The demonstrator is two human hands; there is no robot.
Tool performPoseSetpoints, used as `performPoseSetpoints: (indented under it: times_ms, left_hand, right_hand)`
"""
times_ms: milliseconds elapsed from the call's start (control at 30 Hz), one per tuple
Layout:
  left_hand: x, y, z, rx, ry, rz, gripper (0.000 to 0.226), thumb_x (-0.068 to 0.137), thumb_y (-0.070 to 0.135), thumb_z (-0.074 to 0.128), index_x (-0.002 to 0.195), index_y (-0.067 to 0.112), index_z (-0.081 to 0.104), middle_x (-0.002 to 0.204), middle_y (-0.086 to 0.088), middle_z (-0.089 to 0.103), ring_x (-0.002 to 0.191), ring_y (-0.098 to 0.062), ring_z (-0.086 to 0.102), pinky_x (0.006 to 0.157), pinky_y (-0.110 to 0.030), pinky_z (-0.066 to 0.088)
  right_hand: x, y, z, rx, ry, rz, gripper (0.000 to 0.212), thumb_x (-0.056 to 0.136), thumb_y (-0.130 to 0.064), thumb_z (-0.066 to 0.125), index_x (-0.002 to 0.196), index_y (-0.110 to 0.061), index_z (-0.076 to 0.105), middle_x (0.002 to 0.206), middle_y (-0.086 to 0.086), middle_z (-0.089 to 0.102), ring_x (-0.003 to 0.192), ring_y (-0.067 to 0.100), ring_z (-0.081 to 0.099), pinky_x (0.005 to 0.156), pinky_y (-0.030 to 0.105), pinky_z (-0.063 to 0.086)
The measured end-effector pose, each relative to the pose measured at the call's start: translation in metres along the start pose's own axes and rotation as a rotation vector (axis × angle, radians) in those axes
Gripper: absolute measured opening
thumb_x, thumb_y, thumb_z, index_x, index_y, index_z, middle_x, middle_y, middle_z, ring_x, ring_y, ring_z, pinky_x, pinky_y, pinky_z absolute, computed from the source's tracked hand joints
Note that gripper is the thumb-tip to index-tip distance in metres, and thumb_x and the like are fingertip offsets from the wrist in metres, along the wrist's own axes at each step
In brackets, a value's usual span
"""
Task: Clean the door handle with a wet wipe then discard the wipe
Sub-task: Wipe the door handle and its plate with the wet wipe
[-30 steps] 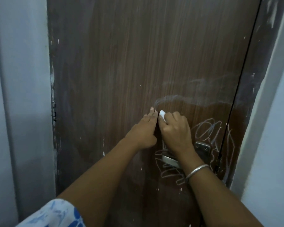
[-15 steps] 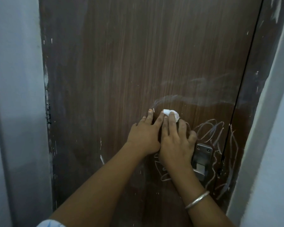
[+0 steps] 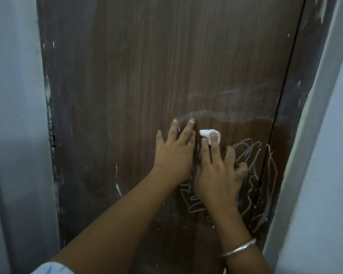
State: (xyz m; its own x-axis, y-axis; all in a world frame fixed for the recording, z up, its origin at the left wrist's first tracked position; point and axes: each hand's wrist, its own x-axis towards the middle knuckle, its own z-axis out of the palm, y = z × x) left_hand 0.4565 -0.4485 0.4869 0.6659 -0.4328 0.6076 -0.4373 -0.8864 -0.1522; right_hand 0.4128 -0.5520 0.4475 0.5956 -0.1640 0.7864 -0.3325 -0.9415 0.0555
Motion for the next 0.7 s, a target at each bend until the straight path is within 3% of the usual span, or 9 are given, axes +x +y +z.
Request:
performPoseSetpoints:
  times_ms: [133, 300, 500, 700]
  left_hand:
    - [0.004, 0.006, -0.003, -0.088, -0.008, 0.060, 0.085, 0.088, 0.035, 0.054, 0.148, 0.021, -0.006, 0.158, -0.003, -0.008, 0.144, -0.028, -0.010, 0.112, -0.055, 0.007]
    - [0.007, 0.017, -0.011, -0.091, -0.017, 0.050, 0.085, 0.087, 0.034, 0.052, 0.146, 0.032, -0.009, 0.157, -0.013, 0.002, 0.144, -0.033, -0.004, 0.110, -0.058, 0.010]
    - [0.007, 0.024, -0.014, -0.079, -0.058, 0.008, 0.087, 0.087, 0.026, 0.052, 0.146, 0.032, -0.011, 0.157, -0.016, -0.002, 0.142, -0.037, -0.009, 0.110, -0.060, 0.008]
    - [0.005, 0.035, -0.015, -0.006, 0.009, -0.007, 0.081, 0.088, 0.036, 0.051, 0.148, 0.026, -0.004, 0.157, -0.015, -0.006, 0.140, -0.042, -0.013, 0.110, -0.060, 0.007]
  right_hand:
    - [-0.004, 0.010, -0.003, 0.065, 0.038, 0.212, 0.081, 0.080, -0.043, 0.056, 0.148, -0.019, 0.020, 0.157, 0.003, 0.012, 0.131, 0.031, 0.017, 0.087, 0.049, 0.023]
    - [-0.004, 0.012, -0.002, 0.042, -0.057, 0.056, 0.093, 0.079, -0.052, 0.054, 0.149, -0.019, 0.003, 0.158, 0.002, -0.003, 0.132, 0.030, 0.014, 0.090, 0.049, 0.024]
    - [-0.006, 0.033, -0.004, 0.131, 0.085, 0.287, 0.088, 0.077, -0.043, 0.061, 0.147, -0.014, 0.018, 0.157, 0.009, 0.012, 0.121, 0.036, 0.024, 0.084, 0.050, 0.032]
    - [-0.005, 0.030, -0.003, 0.089, -0.043, 0.068, 0.091, 0.083, -0.055, 0.050, 0.149, -0.021, -0.003, 0.158, 0.002, -0.011, 0.131, 0.033, 0.010, 0.090, 0.049, 0.027]
